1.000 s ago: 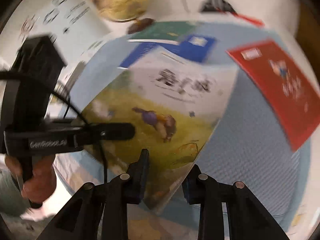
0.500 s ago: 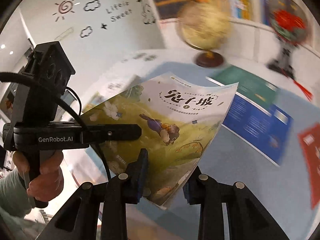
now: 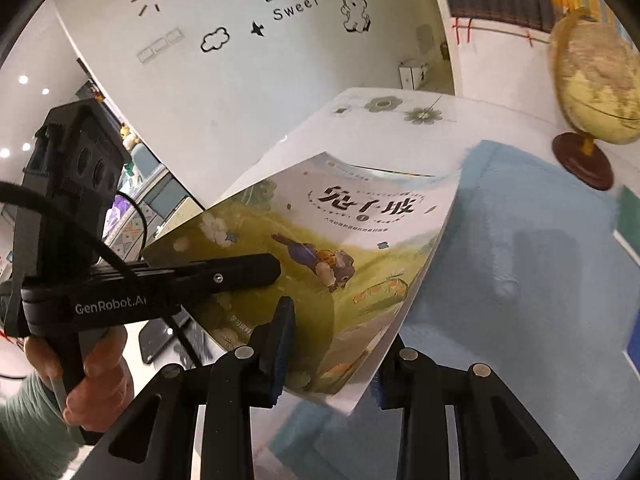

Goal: Organize books

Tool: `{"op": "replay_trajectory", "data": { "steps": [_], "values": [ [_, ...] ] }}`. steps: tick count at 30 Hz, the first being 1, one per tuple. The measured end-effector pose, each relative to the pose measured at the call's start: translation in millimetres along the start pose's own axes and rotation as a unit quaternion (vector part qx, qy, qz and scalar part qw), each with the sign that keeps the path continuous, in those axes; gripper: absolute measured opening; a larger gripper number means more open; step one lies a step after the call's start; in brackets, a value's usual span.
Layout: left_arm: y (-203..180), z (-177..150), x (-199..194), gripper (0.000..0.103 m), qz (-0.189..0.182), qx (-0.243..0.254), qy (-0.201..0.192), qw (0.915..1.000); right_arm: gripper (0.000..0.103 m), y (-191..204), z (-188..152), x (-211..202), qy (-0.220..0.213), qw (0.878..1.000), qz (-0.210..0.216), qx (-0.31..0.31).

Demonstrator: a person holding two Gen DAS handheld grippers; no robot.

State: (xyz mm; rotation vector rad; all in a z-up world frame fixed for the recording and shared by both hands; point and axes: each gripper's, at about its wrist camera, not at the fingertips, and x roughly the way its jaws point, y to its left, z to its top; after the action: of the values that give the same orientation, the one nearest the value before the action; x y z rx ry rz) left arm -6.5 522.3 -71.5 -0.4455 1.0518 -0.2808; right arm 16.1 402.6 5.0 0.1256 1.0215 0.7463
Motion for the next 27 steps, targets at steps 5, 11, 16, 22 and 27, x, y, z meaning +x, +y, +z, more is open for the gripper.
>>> {"op": "replay_trajectory", "data": {
  "steps": [5, 11, 16, 22, 27],
  "values": [
    [24.3, 9.4, 11.6, 0.016, -0.013, -0.015, 0.014, 0.9997, 0.031, 4.0, 11.0, 20.5, 0.009, 1.000, -0.009, 0.018],
    [51.1, 17.6, 27.8, 0.030, -0.006, -0.057, 0.052, 0.9970, 0.031, 2.5, 14.3, 39.4, 0.028, 0.998, -0.012, 0.051],
    [69.9, 7.8, 32.4, 0.038, 0.026, -0.082, 0.076, 0.9934, 0.031, 10.6, 3.6, 51.3, 0.046, 0.998, -0.021, 0.049],
    [77.4, -1.2, 24.1, 0.038, 0.071, -0.084, 0.071, 0.9914, 0.031, 8.0, -2.7, 66.4, 0.068, 0.996, -0.027, 0.059],
    [74.9, -7.8, 15.8, 0.038, 0.110, -0.077, 0.056, 0.9893, 0.036, 6.3, -9.8, 63.5, 0.081, 0.995, -0.019, 0.050]
  ]
}}
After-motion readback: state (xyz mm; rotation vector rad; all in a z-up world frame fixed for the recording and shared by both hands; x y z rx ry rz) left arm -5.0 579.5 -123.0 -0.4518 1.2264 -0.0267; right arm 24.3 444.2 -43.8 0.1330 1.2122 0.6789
